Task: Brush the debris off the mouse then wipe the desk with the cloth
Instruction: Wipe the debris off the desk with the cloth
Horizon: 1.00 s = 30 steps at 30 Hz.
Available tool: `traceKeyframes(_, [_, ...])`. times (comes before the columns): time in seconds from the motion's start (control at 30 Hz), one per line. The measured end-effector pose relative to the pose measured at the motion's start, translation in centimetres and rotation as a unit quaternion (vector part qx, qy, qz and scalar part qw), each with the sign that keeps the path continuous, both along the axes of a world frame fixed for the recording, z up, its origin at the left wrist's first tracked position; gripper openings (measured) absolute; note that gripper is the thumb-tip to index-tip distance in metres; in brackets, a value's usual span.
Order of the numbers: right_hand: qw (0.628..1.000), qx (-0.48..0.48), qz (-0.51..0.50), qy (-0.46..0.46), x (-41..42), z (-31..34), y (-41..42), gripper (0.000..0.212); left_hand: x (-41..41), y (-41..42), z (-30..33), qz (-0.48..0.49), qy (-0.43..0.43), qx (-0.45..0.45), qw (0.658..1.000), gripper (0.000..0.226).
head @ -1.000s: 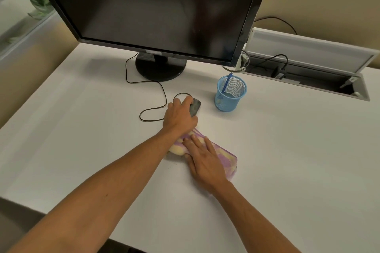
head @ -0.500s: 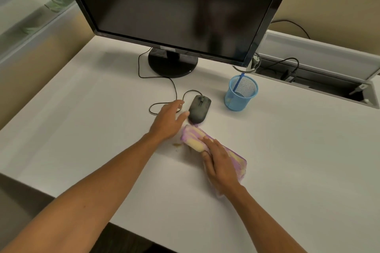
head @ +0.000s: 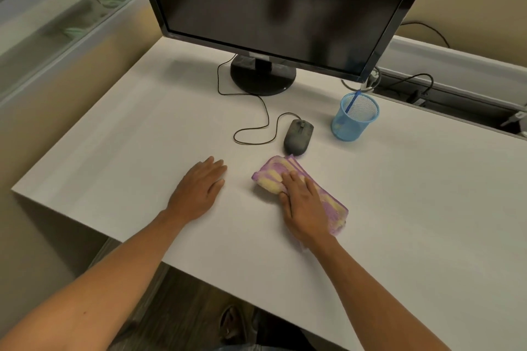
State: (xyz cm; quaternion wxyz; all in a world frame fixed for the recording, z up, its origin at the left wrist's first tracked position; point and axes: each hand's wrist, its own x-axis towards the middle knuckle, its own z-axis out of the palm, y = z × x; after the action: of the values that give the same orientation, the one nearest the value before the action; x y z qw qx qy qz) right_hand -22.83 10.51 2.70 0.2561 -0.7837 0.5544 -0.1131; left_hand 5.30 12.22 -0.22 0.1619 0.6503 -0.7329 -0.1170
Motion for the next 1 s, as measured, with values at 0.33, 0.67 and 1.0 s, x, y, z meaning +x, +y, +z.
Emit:
traceKeyframes(0.33, [0.975, -0.026, -0.082, -0.203, 1.9, 0.7, 1.4, 0.042, 0.2, 0.6, -0.7, -0.022, 0.002, 0.015, 1.000, 0.057])
traceKeyframes(0.67, [1.000, 0.010, 0.020, 0.004, 4.8, -0.8, 2.6, 0.051, 0.7, 0.5, -0.9, -0.040, 0.003, 0.021, 0.999, 0.057])
traceKeyframes(1.0, [0.983, -0.033, 0.169, -0.061, 11.0, -0.7, 16.4, 0.048, 0.8, 0.4, -0.7, -0.055, 0.009, 0.022, 0.998, 0.051])
